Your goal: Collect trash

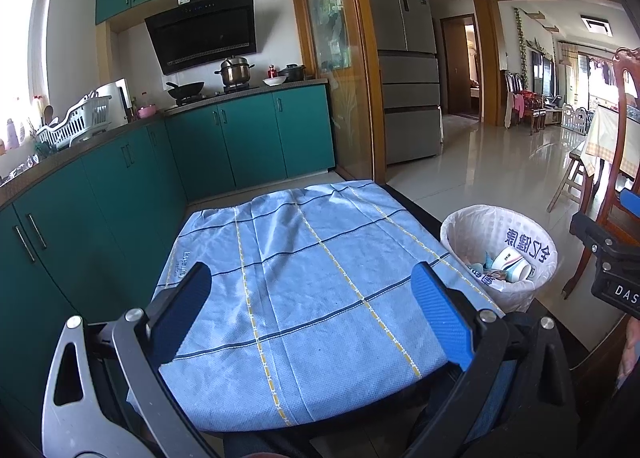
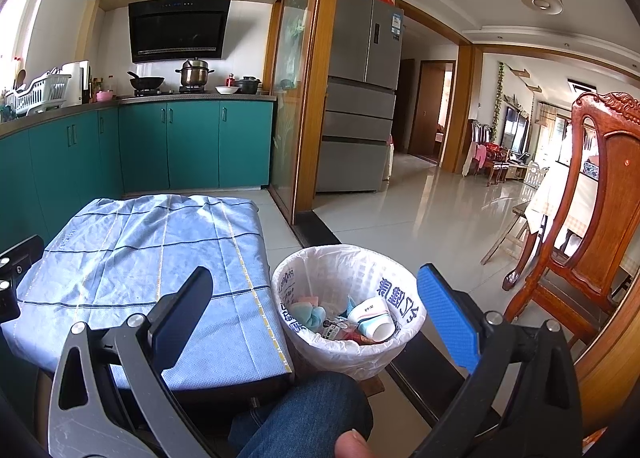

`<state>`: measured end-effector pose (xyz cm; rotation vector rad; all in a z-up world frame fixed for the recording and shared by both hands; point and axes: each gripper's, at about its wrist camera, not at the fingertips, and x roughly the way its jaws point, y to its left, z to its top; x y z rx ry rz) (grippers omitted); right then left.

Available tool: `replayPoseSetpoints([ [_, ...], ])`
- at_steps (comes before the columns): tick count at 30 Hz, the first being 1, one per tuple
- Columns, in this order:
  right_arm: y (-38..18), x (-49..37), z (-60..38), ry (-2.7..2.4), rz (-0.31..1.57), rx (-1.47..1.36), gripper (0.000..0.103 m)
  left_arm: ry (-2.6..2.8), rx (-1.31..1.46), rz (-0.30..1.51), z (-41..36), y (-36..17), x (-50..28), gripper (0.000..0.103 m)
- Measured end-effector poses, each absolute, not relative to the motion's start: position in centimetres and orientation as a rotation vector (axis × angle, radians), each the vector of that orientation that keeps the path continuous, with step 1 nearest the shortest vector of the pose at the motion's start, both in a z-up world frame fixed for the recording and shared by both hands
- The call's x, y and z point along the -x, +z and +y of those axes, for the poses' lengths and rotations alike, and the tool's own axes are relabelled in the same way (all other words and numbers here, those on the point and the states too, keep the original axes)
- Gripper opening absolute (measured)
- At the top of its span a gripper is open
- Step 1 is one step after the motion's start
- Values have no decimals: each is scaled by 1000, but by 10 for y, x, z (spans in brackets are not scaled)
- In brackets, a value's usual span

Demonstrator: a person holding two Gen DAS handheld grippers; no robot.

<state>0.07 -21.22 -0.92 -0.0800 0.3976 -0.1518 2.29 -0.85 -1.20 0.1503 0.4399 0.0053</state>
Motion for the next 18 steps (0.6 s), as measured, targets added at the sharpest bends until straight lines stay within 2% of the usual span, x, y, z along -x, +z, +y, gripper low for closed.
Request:
replayPoseSetpoints([
  [18, -11, -1, -208, -138, 405, 85, 99, 33, -158, 449, -4, -18, -29, 100],
])
